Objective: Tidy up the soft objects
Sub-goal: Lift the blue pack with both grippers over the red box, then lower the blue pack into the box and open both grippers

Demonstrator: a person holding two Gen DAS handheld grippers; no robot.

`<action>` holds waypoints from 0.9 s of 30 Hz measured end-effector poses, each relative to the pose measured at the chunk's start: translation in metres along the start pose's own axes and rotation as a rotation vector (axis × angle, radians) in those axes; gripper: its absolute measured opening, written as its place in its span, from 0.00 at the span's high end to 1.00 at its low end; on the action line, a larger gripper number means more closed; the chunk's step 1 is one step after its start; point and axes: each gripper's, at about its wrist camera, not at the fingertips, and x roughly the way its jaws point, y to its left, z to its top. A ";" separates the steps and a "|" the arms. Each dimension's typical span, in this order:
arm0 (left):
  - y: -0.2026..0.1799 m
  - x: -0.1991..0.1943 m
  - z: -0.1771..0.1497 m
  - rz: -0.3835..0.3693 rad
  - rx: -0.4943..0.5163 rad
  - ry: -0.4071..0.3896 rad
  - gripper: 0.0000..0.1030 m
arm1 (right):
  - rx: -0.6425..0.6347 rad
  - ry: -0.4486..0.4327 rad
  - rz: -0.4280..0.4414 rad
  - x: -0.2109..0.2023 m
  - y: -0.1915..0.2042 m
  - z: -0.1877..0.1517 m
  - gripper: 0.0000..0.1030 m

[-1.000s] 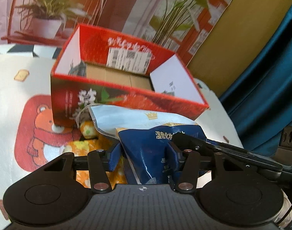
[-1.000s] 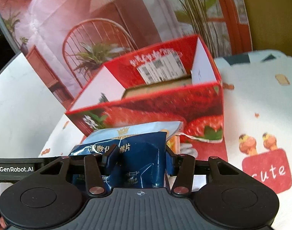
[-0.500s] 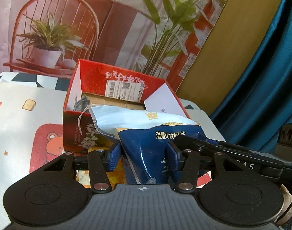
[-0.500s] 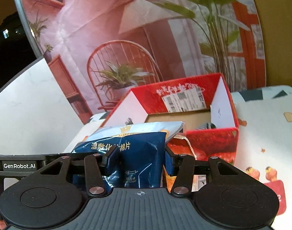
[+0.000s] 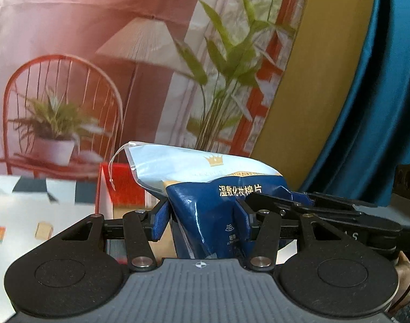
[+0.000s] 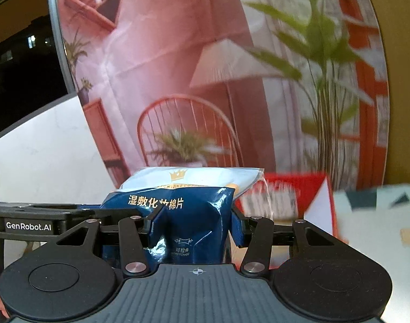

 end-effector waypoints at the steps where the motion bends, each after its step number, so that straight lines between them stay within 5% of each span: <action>1: 0.000 0.004 0.004 -0.001 -0.004 -0.005 0.47 | -0.005 -0.006 0.000 0.005 -0.003 0.006 0.55; 10: 0.021 0.068 0.013 0.028 -0.017 0.042 0.47 | -0.058 0.032 -0.045 0.058 -0.024 0.022 0.55; 27: 0.058 0.175 -0.025 0.060 -0.064 0.276 0.47 | 0.139 0.247 -0.129 0.144 -0.091 -0.041 0.58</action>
